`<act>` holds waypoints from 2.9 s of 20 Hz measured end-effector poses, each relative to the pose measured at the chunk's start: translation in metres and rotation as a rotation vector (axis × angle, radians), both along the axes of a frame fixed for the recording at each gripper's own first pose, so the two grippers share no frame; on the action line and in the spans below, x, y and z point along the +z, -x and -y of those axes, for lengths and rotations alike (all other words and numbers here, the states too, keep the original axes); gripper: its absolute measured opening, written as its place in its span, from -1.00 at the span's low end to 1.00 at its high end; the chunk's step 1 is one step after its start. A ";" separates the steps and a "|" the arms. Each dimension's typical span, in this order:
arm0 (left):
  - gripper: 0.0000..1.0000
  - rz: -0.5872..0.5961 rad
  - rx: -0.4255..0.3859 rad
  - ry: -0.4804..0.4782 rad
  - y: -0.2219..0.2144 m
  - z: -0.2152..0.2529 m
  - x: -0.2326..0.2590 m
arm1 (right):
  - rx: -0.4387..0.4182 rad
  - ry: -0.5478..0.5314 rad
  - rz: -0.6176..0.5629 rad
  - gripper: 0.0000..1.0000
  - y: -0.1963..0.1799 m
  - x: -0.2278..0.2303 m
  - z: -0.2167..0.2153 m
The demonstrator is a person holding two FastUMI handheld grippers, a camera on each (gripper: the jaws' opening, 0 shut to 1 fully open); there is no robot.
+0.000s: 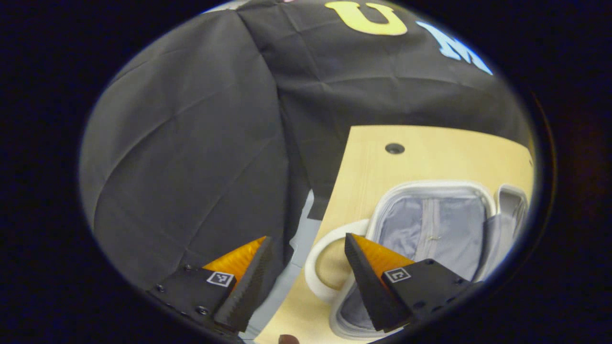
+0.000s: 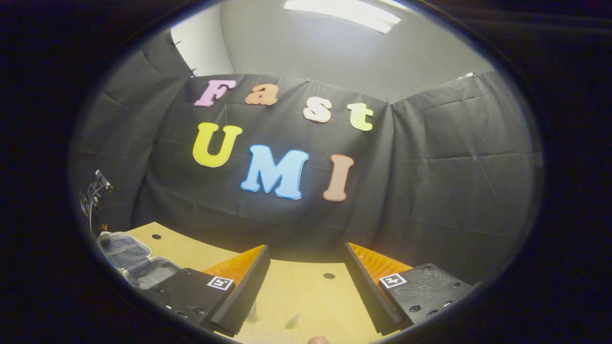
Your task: First open the suitcase, pack the skin care products into it, and then close the suitcase.
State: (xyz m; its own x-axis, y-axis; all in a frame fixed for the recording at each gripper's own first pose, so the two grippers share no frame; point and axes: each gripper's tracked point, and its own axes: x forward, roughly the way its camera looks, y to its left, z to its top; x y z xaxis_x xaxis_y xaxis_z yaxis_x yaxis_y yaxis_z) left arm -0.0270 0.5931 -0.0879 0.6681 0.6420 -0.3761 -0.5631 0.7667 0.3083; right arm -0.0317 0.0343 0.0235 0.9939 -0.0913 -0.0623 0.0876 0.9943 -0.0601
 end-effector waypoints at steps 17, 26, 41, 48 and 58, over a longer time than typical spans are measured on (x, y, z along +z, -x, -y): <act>0.84 0.417 -0.898 0.087 -0.098 0.630 -0.019 | -0.021 -0.071 -0.064 0.89 0.000 -0.052 0.085; 0.95 0.204 -0.920 0.140 -0.152 0.696 -0.194 | -0.012 -0.066 -0.112 0.89 -0.010 -0.088 0.111; -0.19 0.041 -0.858 0.304 -0.120 0.682 -0.167 | 0.307 -0.277 -0.374 0.89 -0.062 -0.232 0.003; -0.21 0.089 -0.706 0.415 -0.046 0.580 -0.072 | 0.266 -0.304 -0.722 0.19 -0.051 -0.363 -0.021; -0.19 -0.376 -0.523 0.374 -0.037 0.368 -0.187 | 0.267 -0.537 -0.776 -0.56 0.050 -0.253 -0.125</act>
State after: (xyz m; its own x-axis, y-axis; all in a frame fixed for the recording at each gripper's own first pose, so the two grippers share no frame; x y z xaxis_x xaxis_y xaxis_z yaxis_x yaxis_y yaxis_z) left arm 0.0101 0.2246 -0.2747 0.6349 0.0595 -0.7703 -0.0035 0.9972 0.0741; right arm -0.0821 0.1590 -0.2293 0.6434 0.3619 -0.6746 -0.0171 0.8878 0.4600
